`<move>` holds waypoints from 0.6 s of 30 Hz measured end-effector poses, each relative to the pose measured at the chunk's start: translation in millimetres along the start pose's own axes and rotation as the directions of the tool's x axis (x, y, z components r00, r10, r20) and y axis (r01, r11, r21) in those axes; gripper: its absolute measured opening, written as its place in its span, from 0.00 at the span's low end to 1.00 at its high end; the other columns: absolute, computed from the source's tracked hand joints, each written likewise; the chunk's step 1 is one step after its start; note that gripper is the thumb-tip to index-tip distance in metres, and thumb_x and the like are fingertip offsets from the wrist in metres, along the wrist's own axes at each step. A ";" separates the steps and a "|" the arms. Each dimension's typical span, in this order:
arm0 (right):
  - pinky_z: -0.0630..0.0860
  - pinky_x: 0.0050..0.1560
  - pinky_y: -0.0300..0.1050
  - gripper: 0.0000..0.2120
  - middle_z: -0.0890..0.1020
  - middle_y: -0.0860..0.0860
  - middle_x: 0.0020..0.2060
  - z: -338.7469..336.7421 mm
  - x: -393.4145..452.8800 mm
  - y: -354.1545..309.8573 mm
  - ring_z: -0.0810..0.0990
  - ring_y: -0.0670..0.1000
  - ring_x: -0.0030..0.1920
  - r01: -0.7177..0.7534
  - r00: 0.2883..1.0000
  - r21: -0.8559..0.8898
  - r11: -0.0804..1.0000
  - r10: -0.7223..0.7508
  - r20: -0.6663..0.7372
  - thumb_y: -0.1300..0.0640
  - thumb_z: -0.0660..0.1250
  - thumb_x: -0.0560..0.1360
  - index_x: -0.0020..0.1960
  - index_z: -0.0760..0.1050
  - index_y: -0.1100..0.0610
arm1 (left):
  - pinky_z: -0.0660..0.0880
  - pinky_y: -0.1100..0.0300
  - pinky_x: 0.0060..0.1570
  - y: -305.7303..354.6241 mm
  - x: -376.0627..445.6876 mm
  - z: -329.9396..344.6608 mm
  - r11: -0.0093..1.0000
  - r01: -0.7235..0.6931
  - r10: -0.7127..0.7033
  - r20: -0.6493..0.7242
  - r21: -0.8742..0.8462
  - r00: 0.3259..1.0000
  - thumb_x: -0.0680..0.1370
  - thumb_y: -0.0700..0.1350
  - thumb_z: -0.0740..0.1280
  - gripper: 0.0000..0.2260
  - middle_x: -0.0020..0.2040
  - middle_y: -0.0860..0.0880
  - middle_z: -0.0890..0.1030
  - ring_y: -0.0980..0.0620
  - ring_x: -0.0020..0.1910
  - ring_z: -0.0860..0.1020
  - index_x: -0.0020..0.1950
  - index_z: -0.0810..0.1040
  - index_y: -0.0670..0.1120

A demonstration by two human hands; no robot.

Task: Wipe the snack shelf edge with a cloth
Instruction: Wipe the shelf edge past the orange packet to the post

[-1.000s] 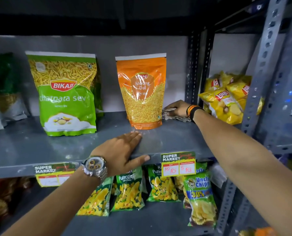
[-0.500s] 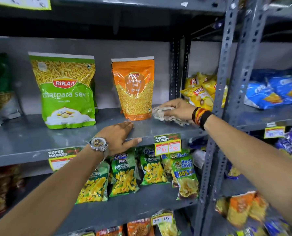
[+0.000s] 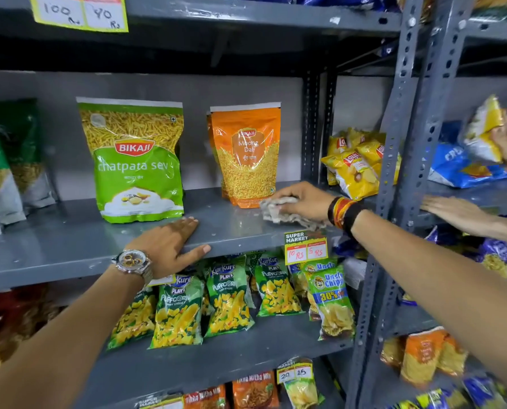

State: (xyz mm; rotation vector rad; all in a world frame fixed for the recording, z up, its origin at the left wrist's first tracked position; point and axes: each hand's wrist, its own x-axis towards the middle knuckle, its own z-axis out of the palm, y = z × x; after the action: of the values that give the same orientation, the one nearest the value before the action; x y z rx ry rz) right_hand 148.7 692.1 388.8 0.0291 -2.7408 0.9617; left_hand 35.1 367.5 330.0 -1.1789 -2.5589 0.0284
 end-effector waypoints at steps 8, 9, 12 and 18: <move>0.75 0.52 0.43 0.10 0.84 0.55 0.52 9.3 13.6 18.8 0.82 0.54 0.54 -0.175 0.951 -0.042 0.984 0.158 -0.267 0.61 0.70 0.74 0.55 0.82 0.56 | 0.65 0.49 0.74 -1.4 0.5 4.6 1.000 0.002 -0.002 0.005 0.012 1.000 0.73 0.77 0.39 0.48 0.80 0.45 0.63 0.47 0.77 0.66 0.81 0.58 0.45; 0.75 0.53 0.43 0.11 0.84 0.53 0.53 20.4 9.4 7.8 0.81 0.53 0.54 -0.130 0.966 -0.019 0.991 0.122 -0.229 0.61 0.69 0.74 0.56 0.82 0.55 | 0.65 0.50 0.74 -1.5 0.0 5.3 1.000 0.006 -0.006 -0.003 0.007 1.000 0.73 0.76 0.40 0.47 0.80 0.45 0.63 0.46 0.77 0.66 0.81 0.58 0.45; 0.75 0.59 0.42 0.13 0.82 0.48 0.54 56.1 -18.2 -33.9 0.80 0.49 0.55 0.041 0.998 0.045 0.998 -0.039 -0.047 0.61 0.69 0.75 0.58 0.80 0.53 | 0.67 0.50 0.73 0.2 -3.3 2.6 1.000 0.015 -0.015 -0.007 0.011 1.000 0.74 0.75 0.42 0.46 0.80 0.45 0.65 0.46 0.76 0.68 0.81 0.59 0.45; 0.70 0.65 0.39 0.14 0.81 0.44 0.59 87.3 -76.6 -38.8 0.77 0.42 0.61 0.157 0.971 0.207 0.966 -0.114 -0.208 0.61 0.68 0.75 0.58 0.80 0.50 | 0.68 0.47 0.71 19.2 -34.4 1.7 1.000 -0.010 0.012 -0.169 0.013 0.986 0.79 0.69 0.42 0.39 0.76 0.43 0.71 0.43 0.73 0.71 0.76 0.68 0.43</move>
State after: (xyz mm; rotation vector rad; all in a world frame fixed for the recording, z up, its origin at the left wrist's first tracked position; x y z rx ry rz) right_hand 208.1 603.2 329.1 0.1520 -2.4091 1.1603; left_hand 69.6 354.7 315.8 -1.1395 -2.4016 -0.0507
